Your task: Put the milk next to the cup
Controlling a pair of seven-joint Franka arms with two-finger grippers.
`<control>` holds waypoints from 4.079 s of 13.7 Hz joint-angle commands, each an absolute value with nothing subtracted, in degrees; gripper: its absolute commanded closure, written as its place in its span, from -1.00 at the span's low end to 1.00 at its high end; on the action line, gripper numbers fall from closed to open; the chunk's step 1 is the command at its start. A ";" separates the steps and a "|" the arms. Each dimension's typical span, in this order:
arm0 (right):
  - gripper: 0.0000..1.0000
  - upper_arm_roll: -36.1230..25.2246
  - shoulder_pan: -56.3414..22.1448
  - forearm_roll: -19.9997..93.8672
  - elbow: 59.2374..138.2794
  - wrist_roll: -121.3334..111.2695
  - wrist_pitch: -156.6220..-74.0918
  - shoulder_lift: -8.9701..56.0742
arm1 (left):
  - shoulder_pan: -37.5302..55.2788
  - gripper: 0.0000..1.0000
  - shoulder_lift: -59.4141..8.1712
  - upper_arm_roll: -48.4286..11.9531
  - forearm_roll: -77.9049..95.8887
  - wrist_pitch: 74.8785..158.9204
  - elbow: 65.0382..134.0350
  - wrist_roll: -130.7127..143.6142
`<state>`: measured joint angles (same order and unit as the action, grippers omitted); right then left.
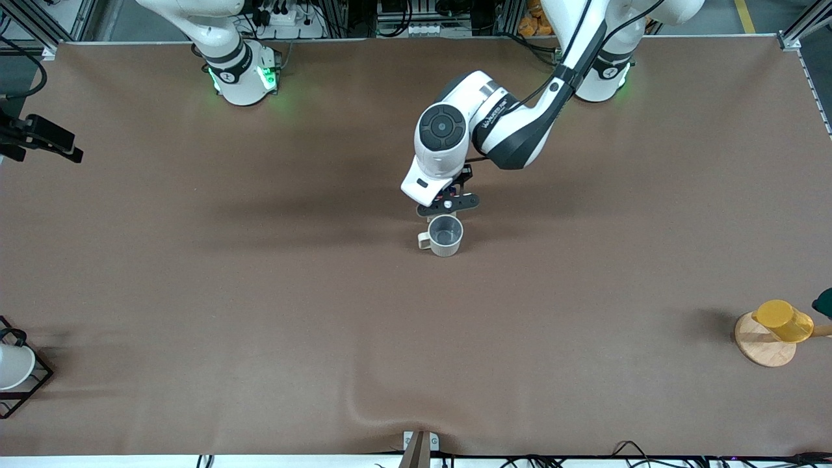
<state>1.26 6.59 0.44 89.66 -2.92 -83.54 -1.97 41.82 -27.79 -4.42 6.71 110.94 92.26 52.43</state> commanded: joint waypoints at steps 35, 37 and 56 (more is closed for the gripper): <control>-1.00 1.05 5.62 0.18 90.44 -4.92 -87.45 -1.93 | 12.06 -1.00 -1.24 -3.95 -3.17 92.21 94.39 27.08; -1.00 1.05 5.54 0.18 90.53 -4.92 -87.45 -1.93 | 10.73 -1.00 0.43 -4.04 -2.73 90.71 94.39 23.31; -1.00 0.97 5.71 0.79 90.53 -4.57 -87.36 -1.93 | 4.22 -1.00 0.18 -0.70 0.35 85.61 87.45 2.55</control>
<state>1.28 5.85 0.52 90.28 -4.35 -87.04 -1.61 4.11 0.39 -0.62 0.23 86.58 88.61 3.09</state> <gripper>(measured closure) 0.000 0.000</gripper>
